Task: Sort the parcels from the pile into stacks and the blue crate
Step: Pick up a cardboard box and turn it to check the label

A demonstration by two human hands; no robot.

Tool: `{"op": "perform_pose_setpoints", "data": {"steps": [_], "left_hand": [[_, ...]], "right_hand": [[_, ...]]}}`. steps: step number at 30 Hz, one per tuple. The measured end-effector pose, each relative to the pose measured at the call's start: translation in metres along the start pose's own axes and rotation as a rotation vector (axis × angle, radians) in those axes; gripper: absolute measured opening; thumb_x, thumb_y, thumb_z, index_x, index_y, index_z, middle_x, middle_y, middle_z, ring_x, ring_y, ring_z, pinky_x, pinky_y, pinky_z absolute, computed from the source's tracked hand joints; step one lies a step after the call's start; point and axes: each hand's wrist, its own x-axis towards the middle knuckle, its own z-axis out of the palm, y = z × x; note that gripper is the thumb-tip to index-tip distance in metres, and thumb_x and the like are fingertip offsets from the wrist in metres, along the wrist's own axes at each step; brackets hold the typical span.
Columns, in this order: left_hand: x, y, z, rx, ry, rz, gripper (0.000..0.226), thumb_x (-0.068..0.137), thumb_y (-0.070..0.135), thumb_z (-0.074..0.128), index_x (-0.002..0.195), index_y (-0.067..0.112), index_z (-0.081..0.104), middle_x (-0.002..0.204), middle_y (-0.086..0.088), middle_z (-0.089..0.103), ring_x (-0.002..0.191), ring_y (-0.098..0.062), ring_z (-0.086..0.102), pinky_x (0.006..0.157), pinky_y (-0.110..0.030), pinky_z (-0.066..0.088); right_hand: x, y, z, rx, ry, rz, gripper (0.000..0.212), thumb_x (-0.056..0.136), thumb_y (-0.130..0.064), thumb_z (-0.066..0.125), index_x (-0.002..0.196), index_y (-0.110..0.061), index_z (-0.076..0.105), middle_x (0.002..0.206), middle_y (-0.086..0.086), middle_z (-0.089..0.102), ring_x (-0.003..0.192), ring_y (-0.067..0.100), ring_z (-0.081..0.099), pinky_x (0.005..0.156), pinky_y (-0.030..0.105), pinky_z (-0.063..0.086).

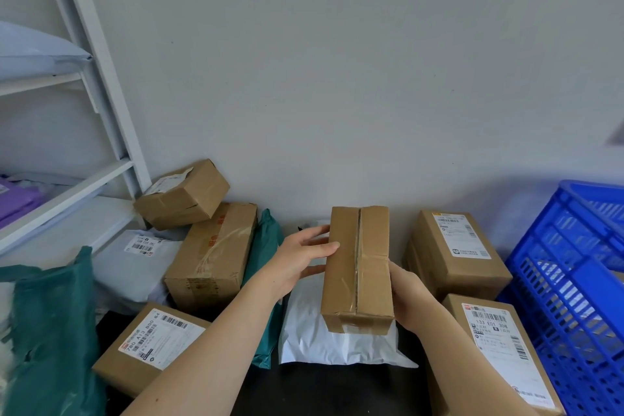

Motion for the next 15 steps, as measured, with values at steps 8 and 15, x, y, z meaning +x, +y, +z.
{"op": "perform_pose_setpoints", "data": {"steps": [8, 15], "left_hand": [[0.004, -0.001, -0.001, 0.01, 0.029, 0.007, 0.038, 0.086, 0.014, 0.069, 0.122, 0.023, 0.061, 0.115, 0.002, 0.068, 0.106, -0.013, 0.064, 0.083, -0.028, 0.056], [0.008, -0.001, 0.0, 0.049, 0.08, 0.005, 0.037, 0.085, 0.02, 0.071, 0.121, 0.021, 0.062, 0.116, 0.001, 0.067, 0.107, -0.014, 0.063, 0.088, -0.031, 0.055]], "right_hand": [[-0.001, -0.003, 0.0, 0.028, -0.069, -0.025, 0.086, 0.059, -0.082, 0.064, 0.126, -0.029, 0.06, 0.118, 0.012, 0.067, 0.112, 0.034, 0.062, 0.102, 0.054, 0.043], [-0.01, -0.007, 0.0, -0.087, -0.301, -0.019, 0.1, 0.045, -0.07, 0.082, 0.129, -0.027, 0.05, 0.123, 0.009, 0.065, 0.114, 0.029, 0.061, 0.102, 0.052, 0.045]]}}
